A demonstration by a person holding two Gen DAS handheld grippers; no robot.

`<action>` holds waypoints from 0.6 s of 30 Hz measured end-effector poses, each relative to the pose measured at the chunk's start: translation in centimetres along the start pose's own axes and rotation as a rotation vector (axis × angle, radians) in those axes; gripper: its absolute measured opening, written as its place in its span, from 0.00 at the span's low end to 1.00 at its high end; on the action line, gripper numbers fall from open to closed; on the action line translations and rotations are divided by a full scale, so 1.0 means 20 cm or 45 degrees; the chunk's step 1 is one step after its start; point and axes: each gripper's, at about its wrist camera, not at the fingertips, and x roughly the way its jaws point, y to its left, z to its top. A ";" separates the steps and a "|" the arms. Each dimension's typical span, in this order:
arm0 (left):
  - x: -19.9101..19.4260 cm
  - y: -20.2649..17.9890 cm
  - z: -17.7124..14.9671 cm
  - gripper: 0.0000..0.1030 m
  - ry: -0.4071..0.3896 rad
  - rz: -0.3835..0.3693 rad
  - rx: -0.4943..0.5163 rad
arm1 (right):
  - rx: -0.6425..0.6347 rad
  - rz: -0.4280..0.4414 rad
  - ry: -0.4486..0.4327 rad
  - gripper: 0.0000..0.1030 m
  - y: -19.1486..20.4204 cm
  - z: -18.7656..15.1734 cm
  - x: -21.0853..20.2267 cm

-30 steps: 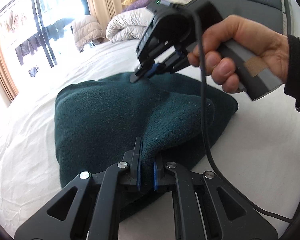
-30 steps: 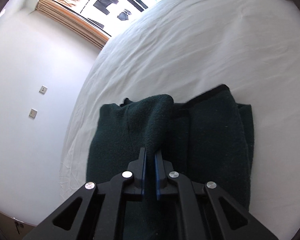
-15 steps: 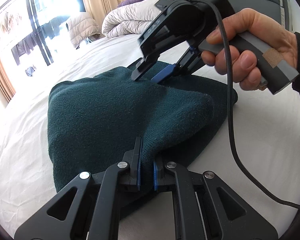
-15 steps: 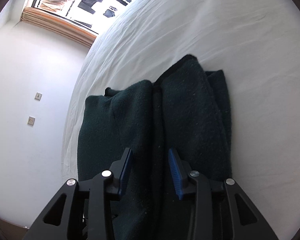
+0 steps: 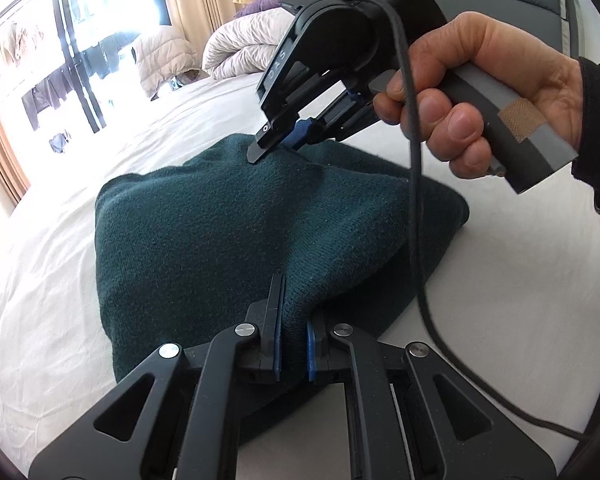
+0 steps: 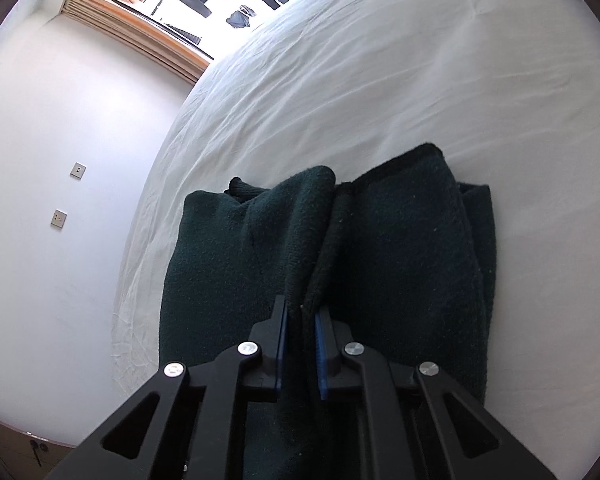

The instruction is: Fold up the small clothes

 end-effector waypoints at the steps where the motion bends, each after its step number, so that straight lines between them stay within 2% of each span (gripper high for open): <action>1: 0.00 -0.01 0.02 0.07 -0.004 -0.004 0.007 | -0.013 -0.007 -0.005 0.11 0.00 0.01 -0.02; 9: 0.06 -0.17 0.11 0.07 -0.014 -0.061 0.058 | -0.026 -0.060 -0.001 0.11 -0.15 0.04 -0.13; 18: 0.15 -0.23 0.11 0.07 0.034 -0.070 0.080 | 0.012 -0.048 -0.033 0.11 -0.24 -0.01 -0.09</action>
